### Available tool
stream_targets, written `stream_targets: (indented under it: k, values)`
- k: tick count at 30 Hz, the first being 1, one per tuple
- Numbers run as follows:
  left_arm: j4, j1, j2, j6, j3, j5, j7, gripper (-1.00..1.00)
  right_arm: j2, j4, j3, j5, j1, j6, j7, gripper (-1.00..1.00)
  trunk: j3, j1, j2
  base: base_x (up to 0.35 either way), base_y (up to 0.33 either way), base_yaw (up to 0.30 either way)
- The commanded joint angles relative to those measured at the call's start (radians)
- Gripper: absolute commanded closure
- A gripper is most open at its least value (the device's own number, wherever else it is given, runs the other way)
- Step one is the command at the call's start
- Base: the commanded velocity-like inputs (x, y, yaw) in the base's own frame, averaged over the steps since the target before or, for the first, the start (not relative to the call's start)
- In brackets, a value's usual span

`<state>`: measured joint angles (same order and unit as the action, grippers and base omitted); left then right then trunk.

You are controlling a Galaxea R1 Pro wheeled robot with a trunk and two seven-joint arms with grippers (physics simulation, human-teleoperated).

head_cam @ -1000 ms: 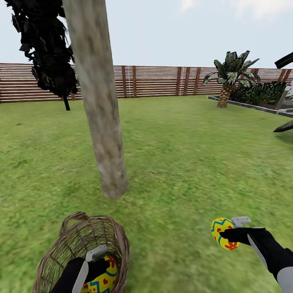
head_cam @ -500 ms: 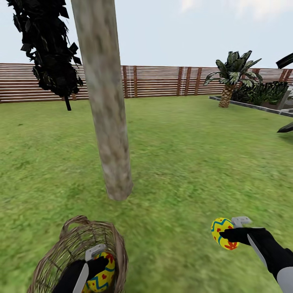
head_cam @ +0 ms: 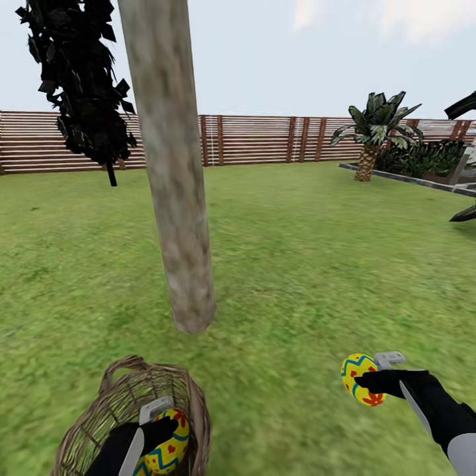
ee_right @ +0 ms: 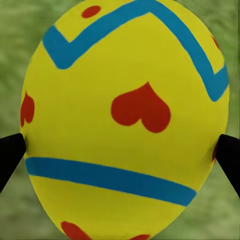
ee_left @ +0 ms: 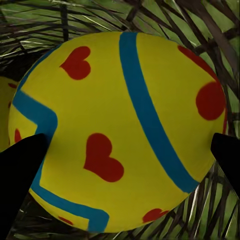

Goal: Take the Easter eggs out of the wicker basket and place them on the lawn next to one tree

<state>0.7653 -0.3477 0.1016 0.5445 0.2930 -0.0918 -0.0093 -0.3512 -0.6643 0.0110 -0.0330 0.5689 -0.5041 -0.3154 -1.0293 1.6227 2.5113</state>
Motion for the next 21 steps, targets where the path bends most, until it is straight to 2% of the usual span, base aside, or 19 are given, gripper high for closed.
stream_targets:
  k: [1, 10, 15, 17, 21]
  values:
    - [0.002, 0.000, 0.001, 0.006, 0.005, -0.011, -0.001, 1.00, 0.000, -0.001, 0.001, -0.004, 0.000, -0.004, -0.005, 1.00, 0.003, -0.001, 0.000, 0.000, 0.000, 0.000]
    - [0.008, 0.000, 0.001, 0.005, 0.008, -0.017, 0.011, 1.00, 0.001, -0.001, 0.001, -0.004, 0.000, -0.004, -0.005, 1.00, 0.038, -0.005, -0.002, -0.001, 0.000, 0.000]
    - [0.008, 0.000, 0.001, 0.006, 0.011, -0.019, 0.010, 1.00, 0.001, -0.001, 0.000, -0.004, 0.000, -0.004, -0.005, 1.00, 0.057, -0.007, -0.003, -0.223, 0.061, 0.000]
    - [0.007, 0.000, 0.001, 0.006, 0.010, -0.016, 0.008, 1.00, 0.001, -0.001, -0.015, -0.003, 0.000, -0.004, -0.005, 1.00, 0.065, -0.008, -0.004, -0.064, 0.022, 0.000]
    - [0.006, 0.000, 0.001, 0.005, 0.008, -0.015, 0.006, 1.00, 0.001, -0.001, -0.020, -0.003, 0.000, -0.004, -0.005, 1.00, 0.080, -0.010, -0.005, -0.006, 0.002, 0.000]
